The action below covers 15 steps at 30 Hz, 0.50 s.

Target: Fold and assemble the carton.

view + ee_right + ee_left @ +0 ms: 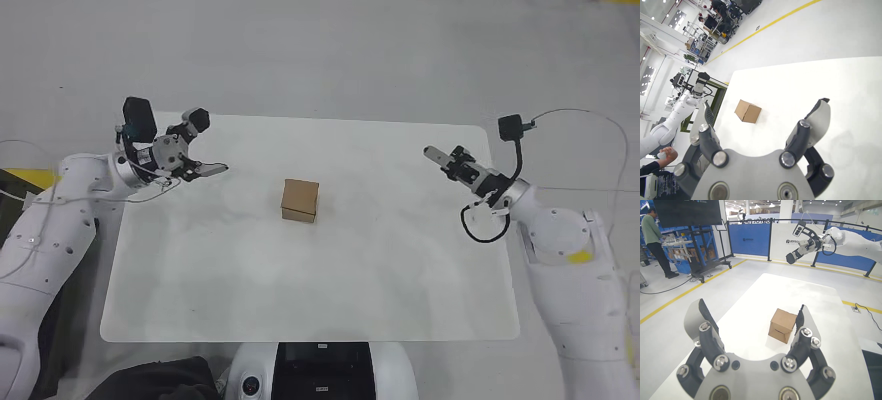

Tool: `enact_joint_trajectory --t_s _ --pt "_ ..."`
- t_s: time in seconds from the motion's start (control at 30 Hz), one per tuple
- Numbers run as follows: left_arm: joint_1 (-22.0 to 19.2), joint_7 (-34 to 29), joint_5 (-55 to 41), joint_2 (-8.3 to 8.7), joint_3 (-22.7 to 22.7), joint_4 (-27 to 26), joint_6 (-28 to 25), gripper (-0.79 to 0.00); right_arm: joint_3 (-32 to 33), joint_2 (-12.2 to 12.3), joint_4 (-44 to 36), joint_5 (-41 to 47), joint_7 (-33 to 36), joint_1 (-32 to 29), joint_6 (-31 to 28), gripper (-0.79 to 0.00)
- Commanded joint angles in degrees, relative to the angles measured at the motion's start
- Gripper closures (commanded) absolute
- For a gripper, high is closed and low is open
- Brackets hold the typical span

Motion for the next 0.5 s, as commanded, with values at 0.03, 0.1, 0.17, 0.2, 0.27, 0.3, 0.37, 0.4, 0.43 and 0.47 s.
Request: enact_joint_trajectory --t_s 0.03,0.1,0.17,0.2,0.27,0.3,0.37,0.4,0.43,0.47 --pt "-0.1 -4.3 -2.0 0.46 1.3 -1.6 0.0 -0.785 0.8 0.2 -1.2 -0.9 -0.3 -0.7 -0.5 -0.785" --pt "-0.4 -5.8 -3.4 0.63 1.9 -2.1 0.0 -0.785 0.8 0.2 -1.2 -0.9 -0.3 -0.8 -0.5 -0.785" --pt "-0.3 -5.8 -3.3 0.62 1.9 -2.1 0.0 -0.784 0.9 0.3 -1.3 -1.0 -0.3 -0.8 -0.5 -0.785" --pt "-0.4 -5.9 -3.5 0.64 1.9 -2.1 0.0 -0.784 0.9 0.3 -1.3 -1.0 -0.3 -0.8 -0.5 -0.785" --pt "-0.4 -5.9 -3.5 0.63 1.9 -2.1 0.0 -0.784 0.8 0.2 -1.3 -1.0 -0.3 -0.8 -0.5 -0.785" --pt "-0.4 -5.8 -3.4 0.63 1.9 -2.1 0.0 -0.784 0.8 0.2 -1.2 -1.0 -0.3 -0.8 -0.5 -0.784" --pt "-0.4 -5.8 -3.4 0.63 1.9 -2.1 0.0 -0.784 0.8 0.2 -1.2 -0.9 -0.3 -0.8 -0.5 -0.785" --pt "-0.4 -5.8 -3.4 0.63 1.9 -2.1 0.0 -0.784 0.8 0.2 -1.2 -0.9 -0.3 -0.8 -0.5 -0.784" --pt "-0.4 -5.8 -3.4 0.63 1.9 -2.1 0.0 -0.784 0.8 0.2 -1.2 -0.9 -0.3 -0.8 -0.5 -0.785" --pt "-0.4 -5.8 -3.4 0.63 1.9 -2.1 0.0 -0.784 0.8 0.2 -1.2 -0.9 -0.3 -0.8 -0.5 -0.785"
